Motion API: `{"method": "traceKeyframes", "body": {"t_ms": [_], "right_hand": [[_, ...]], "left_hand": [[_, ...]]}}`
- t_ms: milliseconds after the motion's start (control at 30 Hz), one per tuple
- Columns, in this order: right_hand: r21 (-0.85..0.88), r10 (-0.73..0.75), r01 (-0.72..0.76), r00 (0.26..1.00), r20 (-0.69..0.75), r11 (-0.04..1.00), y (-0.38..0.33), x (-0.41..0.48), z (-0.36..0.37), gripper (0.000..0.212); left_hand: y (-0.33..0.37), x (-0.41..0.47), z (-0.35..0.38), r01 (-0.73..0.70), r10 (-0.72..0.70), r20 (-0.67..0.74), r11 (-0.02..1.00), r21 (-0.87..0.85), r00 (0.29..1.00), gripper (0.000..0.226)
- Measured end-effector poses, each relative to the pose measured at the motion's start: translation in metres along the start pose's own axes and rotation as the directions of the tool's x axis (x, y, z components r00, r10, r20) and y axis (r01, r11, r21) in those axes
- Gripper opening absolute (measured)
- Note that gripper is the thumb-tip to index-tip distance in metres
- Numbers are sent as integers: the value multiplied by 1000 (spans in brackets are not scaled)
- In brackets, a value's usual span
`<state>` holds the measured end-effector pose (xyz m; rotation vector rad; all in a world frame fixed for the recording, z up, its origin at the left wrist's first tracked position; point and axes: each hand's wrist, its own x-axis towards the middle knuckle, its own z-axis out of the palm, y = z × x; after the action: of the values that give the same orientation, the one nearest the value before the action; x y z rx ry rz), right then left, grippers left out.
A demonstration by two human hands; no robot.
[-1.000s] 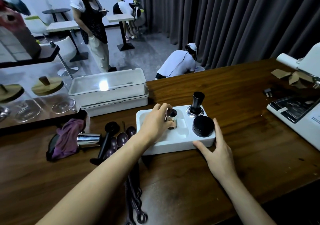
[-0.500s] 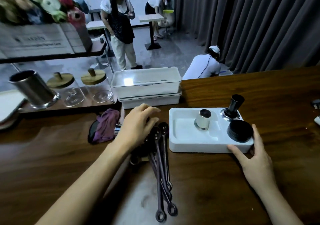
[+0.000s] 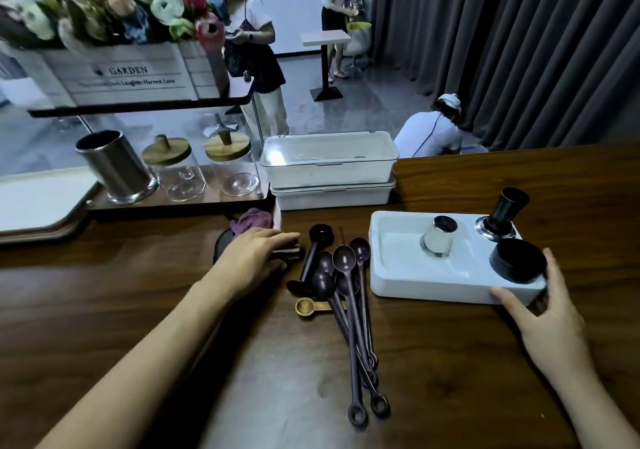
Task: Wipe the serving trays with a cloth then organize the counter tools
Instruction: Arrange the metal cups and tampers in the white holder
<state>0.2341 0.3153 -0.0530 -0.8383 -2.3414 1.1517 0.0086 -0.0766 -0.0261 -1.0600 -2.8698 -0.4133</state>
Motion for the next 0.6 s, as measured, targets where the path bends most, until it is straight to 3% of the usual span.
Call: {"method": "traceKeyframes", "body": {"t_ms": [167,300,600], "right_hand": [[46,-22,22,1000,4,999,0,-1,-2,88],[62,-24,24,1000,4,998,0,0,-2,88],[85,-23,22,1000,11,996,7,2,-2,96]], "left_hand": [[-1,6,2,46,-47,-105,999,-12,993,70],[31,15,-9,0,-32,-234,991,-133,972,70],[144,47,-1,-127,14,-266,902,-412,964,55]]}}
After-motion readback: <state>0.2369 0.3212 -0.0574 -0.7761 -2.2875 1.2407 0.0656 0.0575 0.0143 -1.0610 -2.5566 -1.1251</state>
